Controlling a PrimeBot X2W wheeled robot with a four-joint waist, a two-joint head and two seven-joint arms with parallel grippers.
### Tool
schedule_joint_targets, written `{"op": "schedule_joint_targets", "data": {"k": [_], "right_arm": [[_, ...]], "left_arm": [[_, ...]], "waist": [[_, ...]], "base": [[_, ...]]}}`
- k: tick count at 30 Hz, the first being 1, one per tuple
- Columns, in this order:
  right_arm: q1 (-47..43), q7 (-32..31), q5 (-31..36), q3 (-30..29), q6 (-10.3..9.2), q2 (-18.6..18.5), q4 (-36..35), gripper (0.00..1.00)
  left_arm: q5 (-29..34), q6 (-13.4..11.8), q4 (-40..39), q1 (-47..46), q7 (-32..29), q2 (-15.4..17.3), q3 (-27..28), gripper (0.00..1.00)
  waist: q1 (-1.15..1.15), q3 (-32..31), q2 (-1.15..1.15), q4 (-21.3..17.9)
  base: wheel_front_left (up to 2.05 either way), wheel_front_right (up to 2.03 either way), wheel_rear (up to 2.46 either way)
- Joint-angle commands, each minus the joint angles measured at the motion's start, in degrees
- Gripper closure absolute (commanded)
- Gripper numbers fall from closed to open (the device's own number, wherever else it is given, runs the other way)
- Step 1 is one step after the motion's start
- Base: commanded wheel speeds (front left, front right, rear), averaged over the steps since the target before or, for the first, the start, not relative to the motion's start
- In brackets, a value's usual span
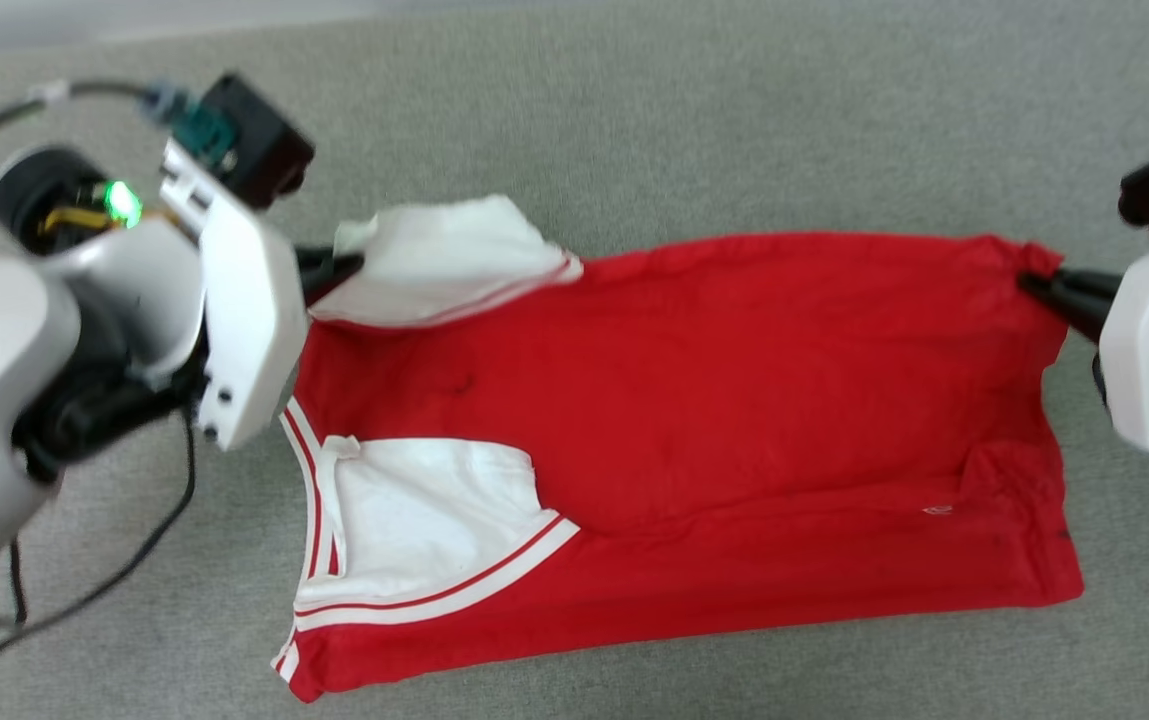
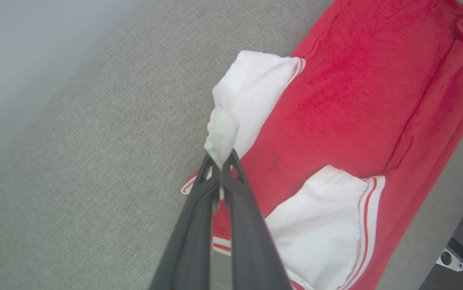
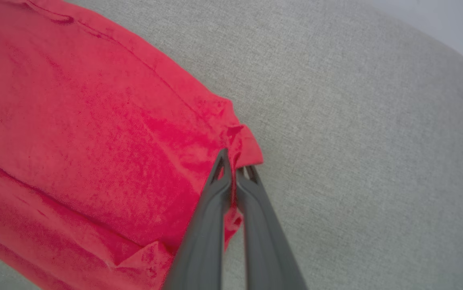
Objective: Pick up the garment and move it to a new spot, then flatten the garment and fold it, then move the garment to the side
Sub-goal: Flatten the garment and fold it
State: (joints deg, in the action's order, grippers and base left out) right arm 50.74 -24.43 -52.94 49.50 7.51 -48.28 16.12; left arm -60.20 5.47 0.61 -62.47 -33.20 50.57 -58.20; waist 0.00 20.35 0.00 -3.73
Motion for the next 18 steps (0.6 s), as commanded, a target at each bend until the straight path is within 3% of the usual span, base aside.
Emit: {"op": "schedule_joint_targets", "data": {"k": [1,10,14,18], "right_arm": [[-1.8,1.0,-0.4,0.5,-0.04,-0.8,-0.8,1.0],[-10.8,3.3,-1.8,2.6,-0.04,-3.1,-3.4,1.0],[-14.1,4.2,-2.4,2.9,-0.04,-2.9,-2.5,1.0],[-16.2,5.4,-2.0,3.6,-0.04,-1.3,-0.6,1.0]], "left_arm": [[-0.7,-0.9,-1.4,2.6,1.2,1.3,-0.1,1.0],[-2.5,-5.7,-9.3,16.3,5.8,7.6,-3.7,1.0],[-4.0,-7.1,-10.3,21.9,7.8,8.8,-5.5,1.0],[-4.8,-7.6,-8.6,26.2,8.8,8.0,-7.8,1.0]], "waist": [[0.0,-2.3,0.0,-0.1],[0.0,-5.8,0.0,-0.6],[0.0,-5.9,0.0,-0.7],[0.0,-5.0,0.0,-0.6]], "base": [[0.0,0.0,0.0],[0.0,0.0,0.0],[0.0,0.0,0.0],[0.0,0.0,0.0]]}}
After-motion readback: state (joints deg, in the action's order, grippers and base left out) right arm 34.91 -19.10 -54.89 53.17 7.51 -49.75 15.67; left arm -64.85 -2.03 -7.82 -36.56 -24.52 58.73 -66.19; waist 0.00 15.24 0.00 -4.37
